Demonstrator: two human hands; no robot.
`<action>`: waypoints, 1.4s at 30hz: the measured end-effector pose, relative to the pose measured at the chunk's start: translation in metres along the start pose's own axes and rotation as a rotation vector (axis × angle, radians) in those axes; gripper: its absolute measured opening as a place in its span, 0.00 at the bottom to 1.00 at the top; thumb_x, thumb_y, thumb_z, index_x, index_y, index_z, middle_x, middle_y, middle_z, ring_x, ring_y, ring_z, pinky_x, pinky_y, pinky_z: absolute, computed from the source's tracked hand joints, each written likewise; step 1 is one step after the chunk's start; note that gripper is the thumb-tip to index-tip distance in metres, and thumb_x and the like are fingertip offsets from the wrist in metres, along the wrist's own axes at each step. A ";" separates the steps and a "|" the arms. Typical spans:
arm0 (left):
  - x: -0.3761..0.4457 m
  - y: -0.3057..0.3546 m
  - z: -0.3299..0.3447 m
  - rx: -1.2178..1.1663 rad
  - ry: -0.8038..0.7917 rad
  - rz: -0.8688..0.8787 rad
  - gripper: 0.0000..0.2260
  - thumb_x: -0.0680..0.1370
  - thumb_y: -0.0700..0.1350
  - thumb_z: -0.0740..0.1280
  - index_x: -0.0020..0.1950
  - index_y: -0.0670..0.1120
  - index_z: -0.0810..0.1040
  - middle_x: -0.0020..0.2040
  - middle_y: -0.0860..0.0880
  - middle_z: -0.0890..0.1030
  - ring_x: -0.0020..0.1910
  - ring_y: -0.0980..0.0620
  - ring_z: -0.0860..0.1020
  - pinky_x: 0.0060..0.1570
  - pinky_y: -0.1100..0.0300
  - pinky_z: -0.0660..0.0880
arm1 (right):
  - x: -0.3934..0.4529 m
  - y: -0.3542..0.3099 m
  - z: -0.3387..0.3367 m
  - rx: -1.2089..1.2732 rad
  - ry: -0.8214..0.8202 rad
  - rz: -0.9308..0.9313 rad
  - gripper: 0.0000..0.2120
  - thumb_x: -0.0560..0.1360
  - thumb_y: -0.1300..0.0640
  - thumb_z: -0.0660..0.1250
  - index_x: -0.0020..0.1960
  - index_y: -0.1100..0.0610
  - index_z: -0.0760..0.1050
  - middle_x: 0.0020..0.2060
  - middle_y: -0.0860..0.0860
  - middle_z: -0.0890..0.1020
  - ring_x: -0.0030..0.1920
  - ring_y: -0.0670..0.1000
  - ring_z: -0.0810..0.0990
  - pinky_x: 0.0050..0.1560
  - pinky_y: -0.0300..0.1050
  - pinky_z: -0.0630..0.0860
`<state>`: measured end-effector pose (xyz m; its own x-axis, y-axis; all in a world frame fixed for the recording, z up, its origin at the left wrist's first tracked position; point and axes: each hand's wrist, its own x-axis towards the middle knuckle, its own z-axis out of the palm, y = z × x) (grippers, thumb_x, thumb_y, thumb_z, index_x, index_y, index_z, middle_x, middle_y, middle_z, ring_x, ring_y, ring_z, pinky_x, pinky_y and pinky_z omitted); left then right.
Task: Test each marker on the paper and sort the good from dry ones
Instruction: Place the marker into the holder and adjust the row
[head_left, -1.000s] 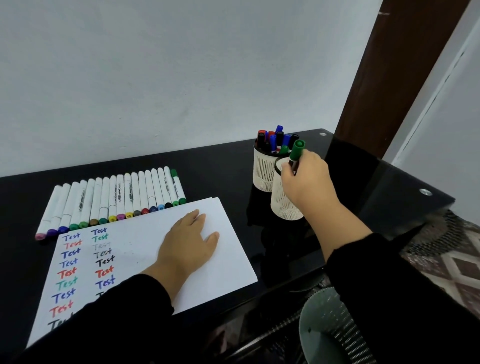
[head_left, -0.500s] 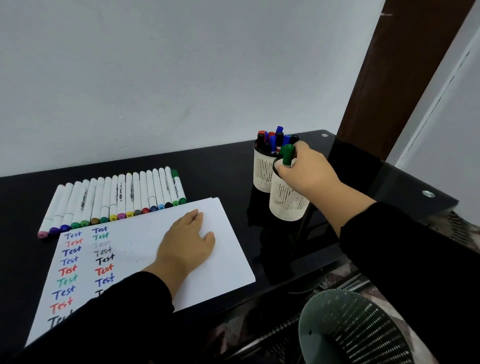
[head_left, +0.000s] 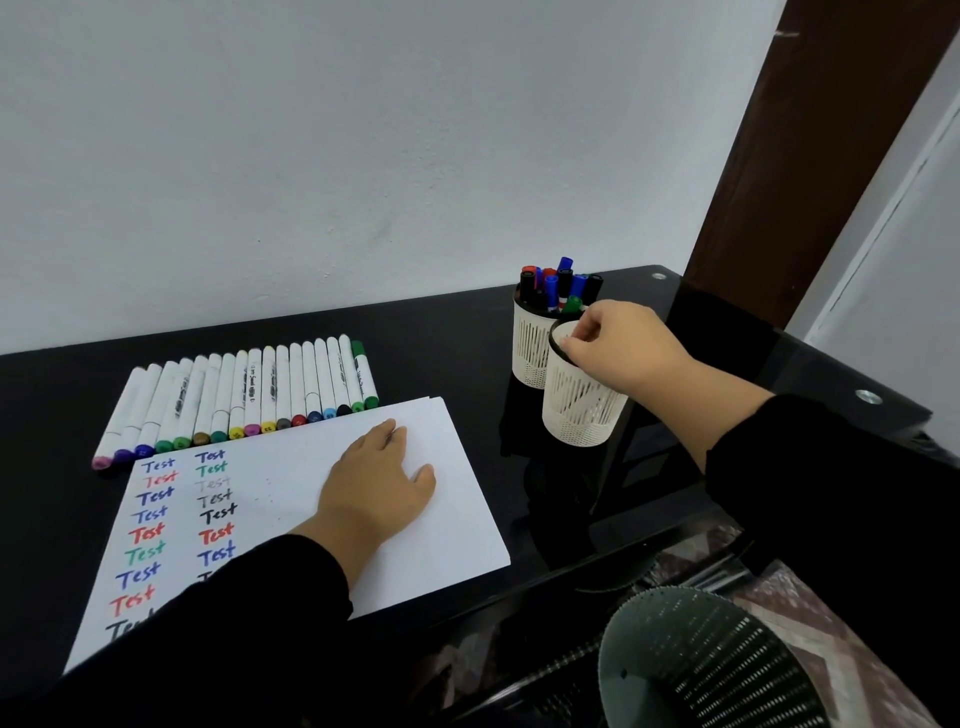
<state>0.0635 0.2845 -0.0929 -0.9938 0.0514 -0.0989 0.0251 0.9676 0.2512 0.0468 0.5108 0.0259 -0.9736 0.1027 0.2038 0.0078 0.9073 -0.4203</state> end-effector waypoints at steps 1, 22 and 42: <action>0.001 0.000 -0.001 -0.002 -0.006 0.002 0.29 0.80 0.57 0.52 0.77 0.48 0.49 0.77 0.52 0.49 0.75 0.51 0.51 0.72 0.55 0.53 | 0.000 0.000 -0.001 -0.006 0.007 -0.010 0.12 0.77 0.54 0.62 0.49 0.62 0.79 0.48 0.57 0.82 0.49 0.55 0.79 0.49 0.49 0.77; -0.006 -0.078 -0.023 0.029 0.040 0.039 0.30 0.80 0.58 0.52 0.77 0.49 0.47 0.77 0.54 0.45 0.75 0.55 0.46 0.72 0.60 0.45 | 0.021 -0.075 0.074 -0.066 -0.140 -0.324 0.08 0.78 0.49 0.61 0.46 0.53 0.73 0.43 0.48 0.77 0.43 0.48 0.76 0.41 0.42 0.74; 0.001 -0.093 -0.012 -0.053 0.113 0.095 0.30 0.79 0.60 0.54 0.77 0.51 0.48 0.77 0.57 0.44 0.75 0.57 0.47 0.70 0.64 0.47 | 0.069 -0.115 0.188 -0.058 -0.339 -0.170 0.14 0.75 0.49 0.62 0.37 0.57 0.69 0.29 0.50 0.69 0.29 0.50 0.68 0.28 0.42 0.64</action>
<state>0.0589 0.1912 -0.1046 -0.9931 0.1115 0.0363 0.1172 0.9451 0.3049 -0.0640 0.3368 -0.0785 -0.9822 -0.1829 -0.0422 -0.1566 0.9225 -0.3529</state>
